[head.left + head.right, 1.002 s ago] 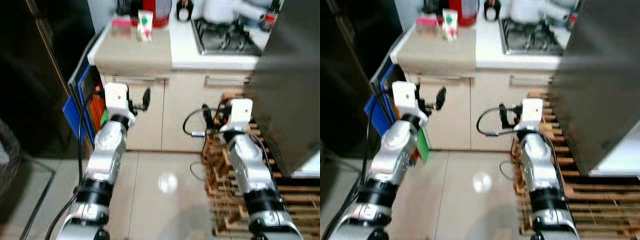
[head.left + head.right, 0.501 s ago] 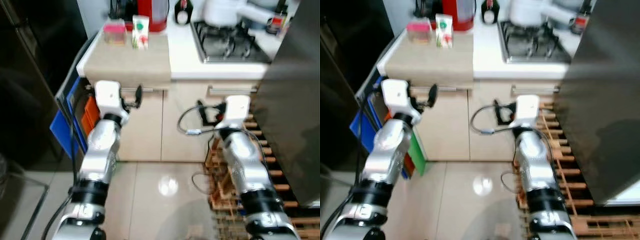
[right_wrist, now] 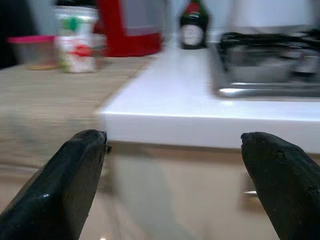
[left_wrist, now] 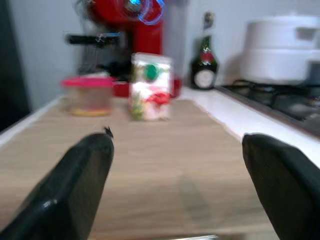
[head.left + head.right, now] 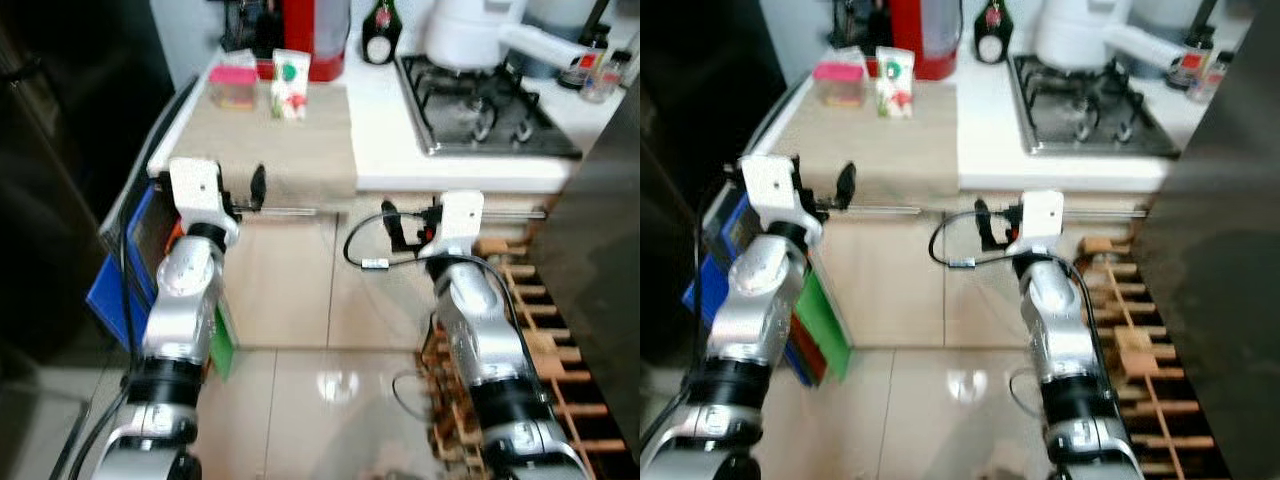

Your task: Restocking fridge

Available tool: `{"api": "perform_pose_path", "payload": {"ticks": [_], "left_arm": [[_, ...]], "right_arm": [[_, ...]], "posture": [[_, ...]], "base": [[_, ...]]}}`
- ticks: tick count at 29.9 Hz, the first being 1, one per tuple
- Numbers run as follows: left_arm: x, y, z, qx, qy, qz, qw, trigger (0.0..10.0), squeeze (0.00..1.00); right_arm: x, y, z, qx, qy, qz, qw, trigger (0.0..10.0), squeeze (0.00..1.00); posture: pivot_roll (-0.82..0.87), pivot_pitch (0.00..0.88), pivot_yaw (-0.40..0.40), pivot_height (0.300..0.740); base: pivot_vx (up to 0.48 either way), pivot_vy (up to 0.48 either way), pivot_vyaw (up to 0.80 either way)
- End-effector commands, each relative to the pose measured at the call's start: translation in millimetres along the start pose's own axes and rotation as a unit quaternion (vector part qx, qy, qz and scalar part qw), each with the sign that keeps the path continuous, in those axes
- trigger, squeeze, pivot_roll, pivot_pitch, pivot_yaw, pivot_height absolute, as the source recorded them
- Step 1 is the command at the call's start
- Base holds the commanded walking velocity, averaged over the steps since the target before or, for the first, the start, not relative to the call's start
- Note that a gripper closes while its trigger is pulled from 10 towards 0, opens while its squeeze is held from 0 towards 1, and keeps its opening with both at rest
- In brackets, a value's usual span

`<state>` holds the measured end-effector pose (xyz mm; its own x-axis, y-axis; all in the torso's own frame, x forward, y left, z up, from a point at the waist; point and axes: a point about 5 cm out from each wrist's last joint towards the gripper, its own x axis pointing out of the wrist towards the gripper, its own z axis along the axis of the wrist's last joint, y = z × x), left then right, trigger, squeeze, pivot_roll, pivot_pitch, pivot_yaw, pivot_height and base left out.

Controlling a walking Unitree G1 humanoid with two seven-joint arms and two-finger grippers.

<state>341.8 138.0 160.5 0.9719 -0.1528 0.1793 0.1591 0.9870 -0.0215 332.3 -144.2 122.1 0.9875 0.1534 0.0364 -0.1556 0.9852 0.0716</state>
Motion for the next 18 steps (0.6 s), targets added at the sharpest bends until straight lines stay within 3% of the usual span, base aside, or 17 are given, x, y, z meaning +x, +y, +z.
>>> {"api": "perform_pose_path", "payload": {"ticks": [1,18], "left_arm": [[1.3,9.4,5.4,0.008,-0.006,0.012,1.000,10.0,0.00],[5.3,5.0,11.6,0.016,-0.020,-0.008,1.000,10.0,0.00]], "right_arm": [[3.0,4.1,4.4,0.006,-0.006,0.004,1.000,10.0,0.00],[6.0,8.6,6.3,0.008,-0.016,0.011,1.000,10.0,0.00]], "posture": [[0.01,0.000,0.024,0.740],[0.01,0.000,0.036,0.740]], "base": [[0.442,0.000,0.00],[0.443,0.000,0.00]]}}
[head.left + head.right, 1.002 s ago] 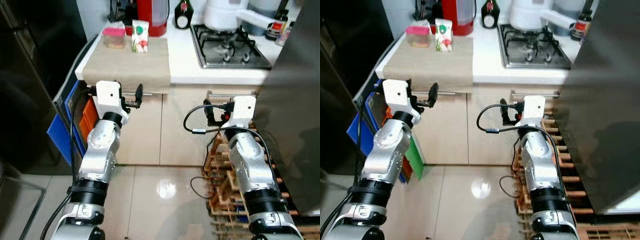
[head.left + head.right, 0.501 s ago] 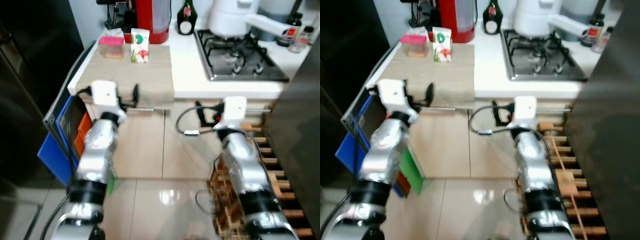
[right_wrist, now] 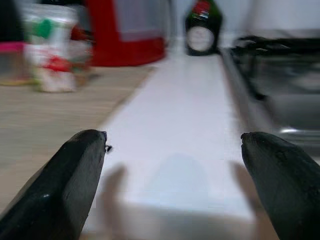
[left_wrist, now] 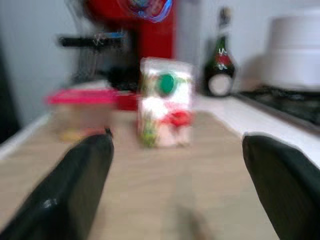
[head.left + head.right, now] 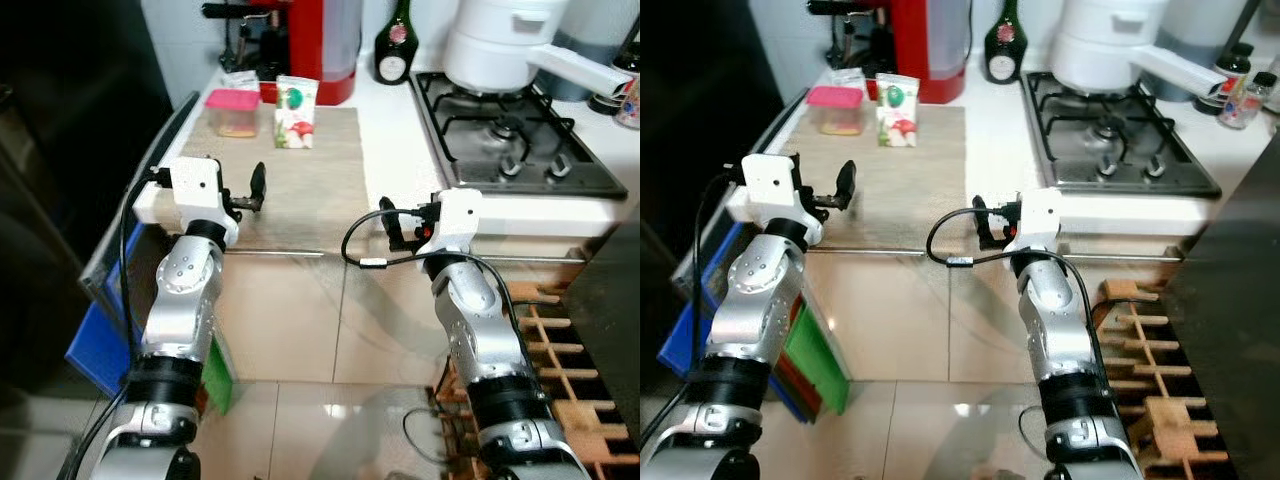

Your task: Restocking fridge

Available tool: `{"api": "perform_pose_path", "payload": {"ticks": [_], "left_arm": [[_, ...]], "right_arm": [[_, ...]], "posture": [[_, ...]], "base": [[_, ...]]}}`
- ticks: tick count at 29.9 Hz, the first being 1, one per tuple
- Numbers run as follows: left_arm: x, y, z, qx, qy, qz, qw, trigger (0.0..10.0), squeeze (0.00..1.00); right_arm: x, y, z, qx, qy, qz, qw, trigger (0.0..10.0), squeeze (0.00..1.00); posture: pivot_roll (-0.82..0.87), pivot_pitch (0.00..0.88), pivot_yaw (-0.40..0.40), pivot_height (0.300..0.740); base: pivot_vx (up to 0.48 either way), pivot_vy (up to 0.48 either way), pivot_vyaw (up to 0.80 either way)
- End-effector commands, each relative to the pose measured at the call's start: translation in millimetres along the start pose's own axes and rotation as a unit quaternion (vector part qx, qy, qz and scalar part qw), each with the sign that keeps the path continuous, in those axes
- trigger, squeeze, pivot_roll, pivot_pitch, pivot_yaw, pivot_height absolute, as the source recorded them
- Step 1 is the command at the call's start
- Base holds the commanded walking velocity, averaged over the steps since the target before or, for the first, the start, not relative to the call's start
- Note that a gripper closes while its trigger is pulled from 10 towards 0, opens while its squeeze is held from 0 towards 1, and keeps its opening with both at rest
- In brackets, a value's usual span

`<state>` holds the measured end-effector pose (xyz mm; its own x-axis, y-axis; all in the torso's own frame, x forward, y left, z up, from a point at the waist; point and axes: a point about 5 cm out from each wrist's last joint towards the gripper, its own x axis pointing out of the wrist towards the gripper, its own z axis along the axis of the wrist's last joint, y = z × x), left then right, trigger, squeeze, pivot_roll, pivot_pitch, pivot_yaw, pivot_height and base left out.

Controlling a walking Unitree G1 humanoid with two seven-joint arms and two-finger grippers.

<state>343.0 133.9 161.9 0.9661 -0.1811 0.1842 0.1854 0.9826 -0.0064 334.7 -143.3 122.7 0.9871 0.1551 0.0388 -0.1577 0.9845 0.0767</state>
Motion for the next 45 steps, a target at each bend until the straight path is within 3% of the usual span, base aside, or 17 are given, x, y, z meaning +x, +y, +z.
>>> {"api": "perform_pose_path", "payload": {"ticks": [1,6,9,22,29,38,45], "left_arm": [[3.3,8.0,11,0.014,-0.020,0.003,1.000,10.0,0.00],[2.2,5.9,9,0.043,-0.013,-0.009,0.999,10.0,0.00],[-0.3,1.3,4,0.011,0.000,-0.023,1.000,10.0,0.00],[1.4,-1.7,5,0.027,0.001,-0.027,0.999,10.0,0.00],[-0.3,-2.0,6,0.026,-0.001,-0.030,0.999,10.0,0.00],[8.7,-2.8,37,0.023,-0.045,-0.028,0.998,10.0,0.00],[21.4,-4.5,79,0.032,-0.093,-0.049,0.994,10.0,0.00]], "right_arm": [[3.6,8.5,6,0.006,-0.015,0.011,1.000,10.0,0.00],[-0.1,3.8,5,0.006,-0.014,0.004,1.000,10.0,0.00],[-3.9,1.6,-2,-0.001,0.002,0.003,1.000,10.0,0.00],[-6.1,5.1,0,-0.002,-0.010,0.005,1.000,10.0,0.00],[-9.2,3.3,27,-0.044,-0.079,-0.010,0.996,10.0,0.00],[-10.7,1.9,52,-0.032,-0.122,-0.029,0.992,10.0,0.00],[-3.1,5.8,86,-0.012,-0.161,-0.027,0.986,10.0,0.00]], "posture": [[0.01,0.000,0.036,0.740],[0.01,0.000,0.035,0.740],[0.01,0.000,0.039,0.740],[0.01,0.000,0.045,0.740],[0.01,0.000,0.041,0.740],[0.01,0.000,0.041,0.740],[0.01,0.000,0.042,0.740]], "base": [[0.446,0.000,0.00],[0.410,0.000,0.00],[0.000,0.160,-0.45],[0.000,0.159,-0.29],[0.000,0.000,0.00],[0.000,0.000,0.00],[0.066,0.000,0.00]]}}
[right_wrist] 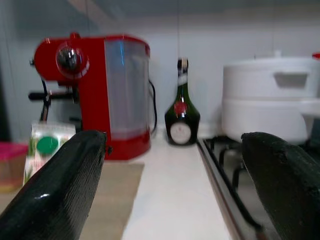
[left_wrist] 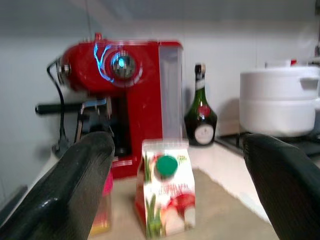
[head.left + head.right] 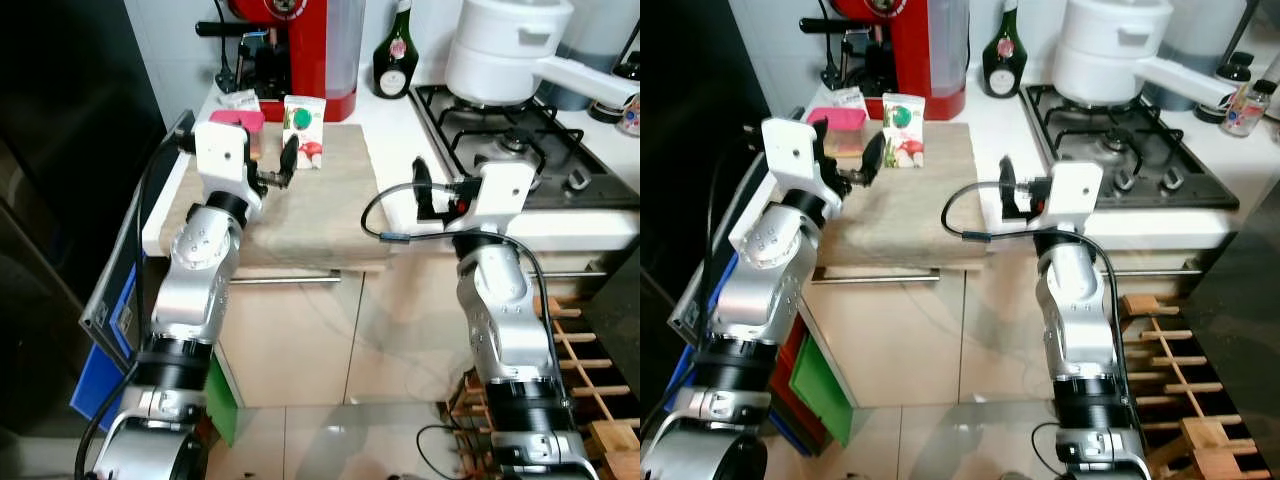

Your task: Restocking fridge

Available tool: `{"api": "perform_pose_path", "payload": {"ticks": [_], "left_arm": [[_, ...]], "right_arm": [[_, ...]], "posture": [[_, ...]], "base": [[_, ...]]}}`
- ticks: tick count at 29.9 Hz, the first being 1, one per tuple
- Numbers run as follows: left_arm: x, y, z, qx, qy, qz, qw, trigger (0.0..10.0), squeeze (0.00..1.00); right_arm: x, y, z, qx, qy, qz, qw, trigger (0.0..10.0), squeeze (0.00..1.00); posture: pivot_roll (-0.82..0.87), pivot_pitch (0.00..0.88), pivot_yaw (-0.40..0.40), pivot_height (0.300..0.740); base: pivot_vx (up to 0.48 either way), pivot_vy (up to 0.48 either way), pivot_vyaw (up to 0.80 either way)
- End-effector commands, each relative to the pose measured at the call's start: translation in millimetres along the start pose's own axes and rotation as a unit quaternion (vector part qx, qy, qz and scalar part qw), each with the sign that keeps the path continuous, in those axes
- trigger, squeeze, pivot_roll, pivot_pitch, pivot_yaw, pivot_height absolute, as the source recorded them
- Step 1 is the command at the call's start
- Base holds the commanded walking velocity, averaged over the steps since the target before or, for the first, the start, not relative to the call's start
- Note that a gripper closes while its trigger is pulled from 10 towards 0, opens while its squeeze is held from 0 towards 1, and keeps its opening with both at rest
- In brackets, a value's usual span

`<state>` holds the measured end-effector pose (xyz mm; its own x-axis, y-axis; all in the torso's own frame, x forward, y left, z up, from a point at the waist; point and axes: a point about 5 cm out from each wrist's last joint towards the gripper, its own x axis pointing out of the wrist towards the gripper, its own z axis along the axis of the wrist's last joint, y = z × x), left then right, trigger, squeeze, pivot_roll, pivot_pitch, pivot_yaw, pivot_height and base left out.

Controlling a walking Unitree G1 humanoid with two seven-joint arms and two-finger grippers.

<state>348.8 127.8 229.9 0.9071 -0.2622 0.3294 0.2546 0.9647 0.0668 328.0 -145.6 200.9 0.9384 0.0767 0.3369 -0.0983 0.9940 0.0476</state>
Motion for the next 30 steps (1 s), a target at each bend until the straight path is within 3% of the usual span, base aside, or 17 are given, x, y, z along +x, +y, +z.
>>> {"api": "perform_pose_path", "payload": {"ticks": [1,2,6,19,30], "left_arm": [[4.1,1.9,13,0.007,-0.016,-0.005,1.000,10.0,0.00],[6.9,1.0,23,0.013,-0.032,-0.011,0.999,10.0,0.00],[7.4,-3.0,30,0.021,-0.046,-0.024,0.998,10.0,0.00],[3.6,-9.6,30,0.009,-0.047,-0.028,0.998,10.0,0.00],[10.0,-3.8,34,0.017,-0.051,-0.026,0.998,10.0,0.00]], "right_arm": [[2.9,0.9,7,0.008,-0.007,-0.002,1.000,10.0,0.00],[4.9,2.5,12,0.008,-0.014,0.001,1.000,10.0,0.00],[7.5,5.6,18,0.005,-0.025,0.008,1.000,10.0,0.00],[10.6,9.8,28,-0.002,-0.037,0.018,0.999,10.0,0.00],[9.2,11.7,27,0.003,-0.033,0.017,0.999,10.0,0.00]], "posture": [[0.01,0.000,0.042,0.740],[0.01,0.000,0.041,0.740],[0.01,0.000,0.038,0.740],[0.01,0.000,0.036,0.740],[0.01,0.000,0.040,0.740]], "base": [[0.461,0.000,0.00],[0.461,0.000,0.00],[0.461,0.000,0.00],[0.452,0.000,0.00],[0.000,0.000,0.00]]}}
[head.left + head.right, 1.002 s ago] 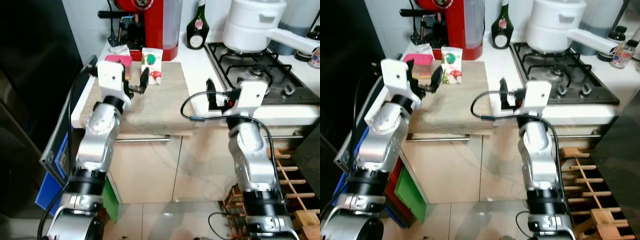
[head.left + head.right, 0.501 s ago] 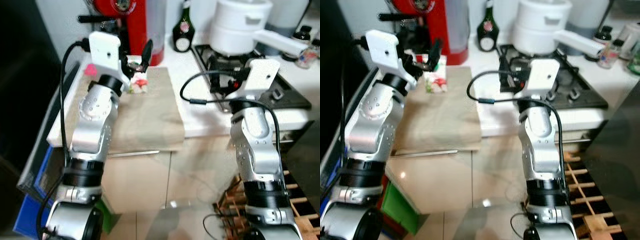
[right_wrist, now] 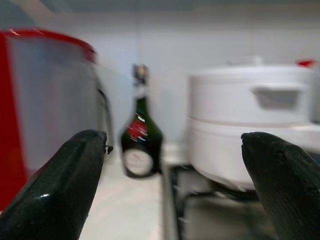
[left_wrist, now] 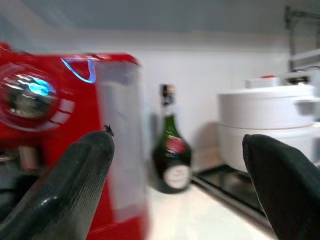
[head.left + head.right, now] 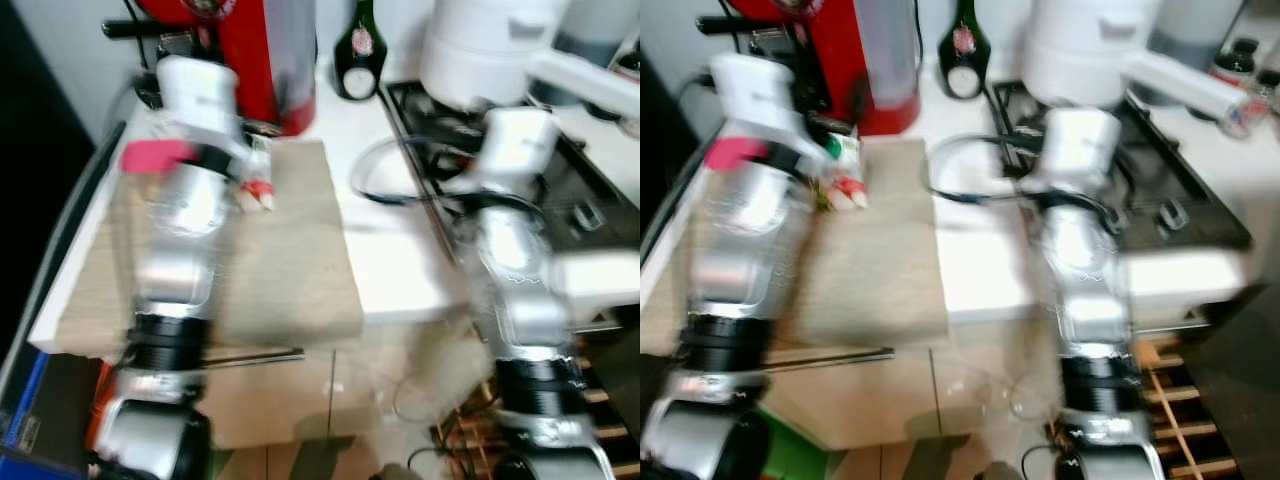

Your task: Restocking fridge

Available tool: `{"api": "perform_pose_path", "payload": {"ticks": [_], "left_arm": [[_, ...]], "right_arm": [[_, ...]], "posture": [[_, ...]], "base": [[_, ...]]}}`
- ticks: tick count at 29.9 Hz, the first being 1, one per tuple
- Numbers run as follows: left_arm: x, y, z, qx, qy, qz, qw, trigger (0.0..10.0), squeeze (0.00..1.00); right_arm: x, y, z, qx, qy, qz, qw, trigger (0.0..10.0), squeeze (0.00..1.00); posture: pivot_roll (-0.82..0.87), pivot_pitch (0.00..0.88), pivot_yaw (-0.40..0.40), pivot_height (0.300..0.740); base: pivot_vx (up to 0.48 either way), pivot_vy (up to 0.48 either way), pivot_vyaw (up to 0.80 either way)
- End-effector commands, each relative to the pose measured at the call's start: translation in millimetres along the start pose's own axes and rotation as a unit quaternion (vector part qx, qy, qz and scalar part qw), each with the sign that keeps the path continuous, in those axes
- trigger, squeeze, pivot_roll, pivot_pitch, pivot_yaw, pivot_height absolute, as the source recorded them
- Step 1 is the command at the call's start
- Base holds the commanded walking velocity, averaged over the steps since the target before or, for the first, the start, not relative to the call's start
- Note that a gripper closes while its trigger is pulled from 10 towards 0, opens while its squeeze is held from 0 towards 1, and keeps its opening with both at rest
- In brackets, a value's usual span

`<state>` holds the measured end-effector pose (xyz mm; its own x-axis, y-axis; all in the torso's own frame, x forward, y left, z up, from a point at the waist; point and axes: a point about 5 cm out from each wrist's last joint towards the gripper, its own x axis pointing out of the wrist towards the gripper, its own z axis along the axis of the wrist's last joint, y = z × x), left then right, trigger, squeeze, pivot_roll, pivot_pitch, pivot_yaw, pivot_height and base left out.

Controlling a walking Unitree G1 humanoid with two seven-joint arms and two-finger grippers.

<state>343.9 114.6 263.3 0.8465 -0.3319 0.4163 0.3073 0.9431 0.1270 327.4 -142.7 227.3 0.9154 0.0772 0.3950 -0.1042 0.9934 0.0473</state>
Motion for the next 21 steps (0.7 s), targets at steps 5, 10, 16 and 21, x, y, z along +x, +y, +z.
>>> {"api": "perform_pose_path", "payload": {"ticks": [5,10,16,21], "left_arm": [[6.2,15.5,1,0.019,0.008,0.008,1.000,10.0,0.00],[16.5,20.1,-8,0.031,0.040,-0.009,0.999,10.0,0.00],[28.1,34.9,-19,0.019,0.077,-0.009,0.997,10.0,0.00],[28.3,47.4,-34,-0.007,0.124,0.013,0.992,10.0,0.00]], "right_arm": [[0.1,8.8,2,0.004,0.000,0.012,1.000,10.0,0.00],[-2.7,9.9,1,0.007,0.002,0.008,1.000,10.0,0.00],[-6.7,10.9,1,0.008,0.003,0.005,1.000,10.0,0.00],[-19.4,10.7,0,0.007,0.011,-0.005,1.000,10.0,0.00]], "posture": [[0.01,0.000,0.052,0.740],[0.00,0.000,0.062,0.740],[0.00,0.000,0.077,0.740],[-0.04,0.000,0.108,0.740]], "base": [[0.000,0.000,0.00],[0.000,0.000,0.00],[0.000,0.000,0.00],[0.000,0.000,0.00]]}}
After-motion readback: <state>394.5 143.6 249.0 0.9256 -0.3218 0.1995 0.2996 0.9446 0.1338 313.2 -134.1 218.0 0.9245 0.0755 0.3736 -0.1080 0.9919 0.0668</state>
